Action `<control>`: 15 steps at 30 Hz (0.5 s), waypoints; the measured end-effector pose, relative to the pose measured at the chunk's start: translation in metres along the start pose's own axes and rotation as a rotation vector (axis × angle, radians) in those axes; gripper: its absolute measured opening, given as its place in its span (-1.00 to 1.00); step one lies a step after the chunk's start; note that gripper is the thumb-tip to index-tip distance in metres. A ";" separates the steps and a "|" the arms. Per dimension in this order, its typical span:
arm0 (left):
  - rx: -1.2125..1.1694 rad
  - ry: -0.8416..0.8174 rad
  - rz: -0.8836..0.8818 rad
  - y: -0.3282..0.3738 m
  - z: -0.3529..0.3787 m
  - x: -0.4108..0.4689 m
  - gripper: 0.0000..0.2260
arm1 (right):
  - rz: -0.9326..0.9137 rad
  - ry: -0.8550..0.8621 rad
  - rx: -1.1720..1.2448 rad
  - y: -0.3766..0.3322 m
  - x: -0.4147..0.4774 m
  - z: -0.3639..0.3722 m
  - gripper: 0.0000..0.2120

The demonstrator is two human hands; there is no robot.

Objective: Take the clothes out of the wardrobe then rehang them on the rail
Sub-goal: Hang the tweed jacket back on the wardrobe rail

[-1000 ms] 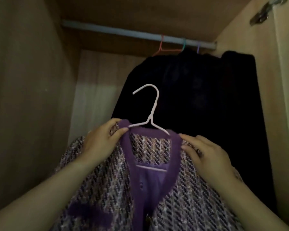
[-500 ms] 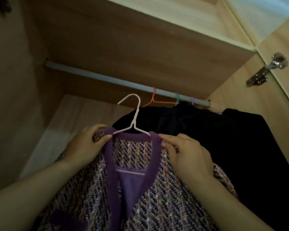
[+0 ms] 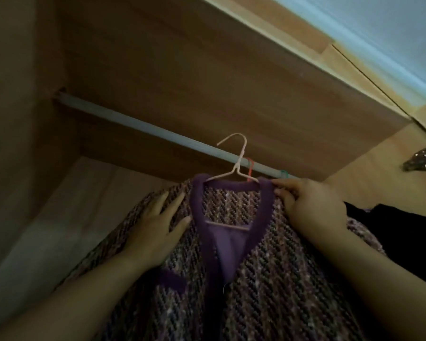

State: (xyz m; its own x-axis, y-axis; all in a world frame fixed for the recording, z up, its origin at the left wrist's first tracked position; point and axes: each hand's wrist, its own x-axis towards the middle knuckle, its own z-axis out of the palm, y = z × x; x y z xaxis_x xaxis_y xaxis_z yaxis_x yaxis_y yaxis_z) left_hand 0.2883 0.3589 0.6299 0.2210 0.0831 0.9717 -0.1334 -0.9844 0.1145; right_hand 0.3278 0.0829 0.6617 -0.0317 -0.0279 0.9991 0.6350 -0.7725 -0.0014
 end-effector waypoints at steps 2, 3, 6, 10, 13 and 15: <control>-0.036 0.022 -0.001 -0.005 0.002 0.023 -0.45 | 0.031 0.005 -0.020 -0.004 0.023 0.000 -0.76; -0.067 0.029 -0.001 -0.008 0.005 0.030 -0.48 | 0.046 0.004 -0.031 -0.005 0.033 0.001 -0.77; -0.134 0.041 0.009 -0.018 0.015 0.038 -0.54 | 0.074 -0.037 -0.055 -0.008 0.049 0.009 -0.79; -0.172 0.001 -0.011 -0.035 0.034 0.027 -0.55 | 0.058 -0.055 -0.071 -0.015 0.046 0.029 -0.80; -0.193 -0.011 -0.060 -0.049 0.042 0.015 -0.50 | 0.032 -0.096 -0.067 -0.033 0.047 0.043 -0.79; -0.196 -0.020 -0.084 -0.059 0.044 0.006 -0.46 | 0.000 -0.112 -0.082 -0.047 0.043 0.050 -0.79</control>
State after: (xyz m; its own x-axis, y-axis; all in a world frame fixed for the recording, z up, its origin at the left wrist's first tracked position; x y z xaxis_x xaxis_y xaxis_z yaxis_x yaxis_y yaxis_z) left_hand 0.3399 0.4105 0.6202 0.2582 0.1582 0.9530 -0.2984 -0.9252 0.2345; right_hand 0.3351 0.1499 0.7072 0.0576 0.0394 0.9976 0.5693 -0.8221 -0.0004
